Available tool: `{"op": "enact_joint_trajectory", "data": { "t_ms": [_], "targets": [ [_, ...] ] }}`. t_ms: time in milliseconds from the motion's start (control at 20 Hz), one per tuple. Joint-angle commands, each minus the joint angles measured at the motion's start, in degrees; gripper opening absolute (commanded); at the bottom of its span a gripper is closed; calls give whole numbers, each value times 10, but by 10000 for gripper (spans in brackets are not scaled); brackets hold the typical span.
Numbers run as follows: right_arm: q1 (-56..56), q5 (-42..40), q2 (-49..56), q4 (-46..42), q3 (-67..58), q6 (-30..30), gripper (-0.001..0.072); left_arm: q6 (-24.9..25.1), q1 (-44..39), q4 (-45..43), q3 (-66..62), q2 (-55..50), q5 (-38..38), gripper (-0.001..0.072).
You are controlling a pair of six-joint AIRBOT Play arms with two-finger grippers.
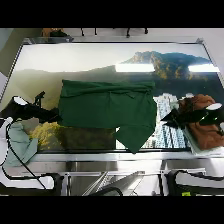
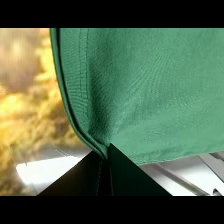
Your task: Fold the shirts.
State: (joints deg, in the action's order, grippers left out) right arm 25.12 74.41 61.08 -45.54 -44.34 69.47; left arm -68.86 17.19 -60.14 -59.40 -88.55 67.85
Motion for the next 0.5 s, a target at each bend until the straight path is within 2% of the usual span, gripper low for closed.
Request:
{"op": "enact_joint_trajectory", "data": {
  "t_ms": [0, 250, 300, 350, 450],
  "targets": [
    [-50, -96, -37, 18, 133, 9, 383, 5, 1, 3, 3, 0, 5, 15],
    [-172, -174, -24, 87, 152, 2, 368, 5, 1, 2, 3, 0, 14, 14],
    [-186, -181, -24, 88, 150, 0, 308, 5, 1, 2, 3, 0, 16, 14],
    [-190, -173, -26, 88, 146, -7, 198, 5, 2, 1, 2, 0, 21, 14],
    [-183, -133, -36, 84, 137, -7, 48, 5, 4, -9, 2, 2, 39, 14]
  ]
}}
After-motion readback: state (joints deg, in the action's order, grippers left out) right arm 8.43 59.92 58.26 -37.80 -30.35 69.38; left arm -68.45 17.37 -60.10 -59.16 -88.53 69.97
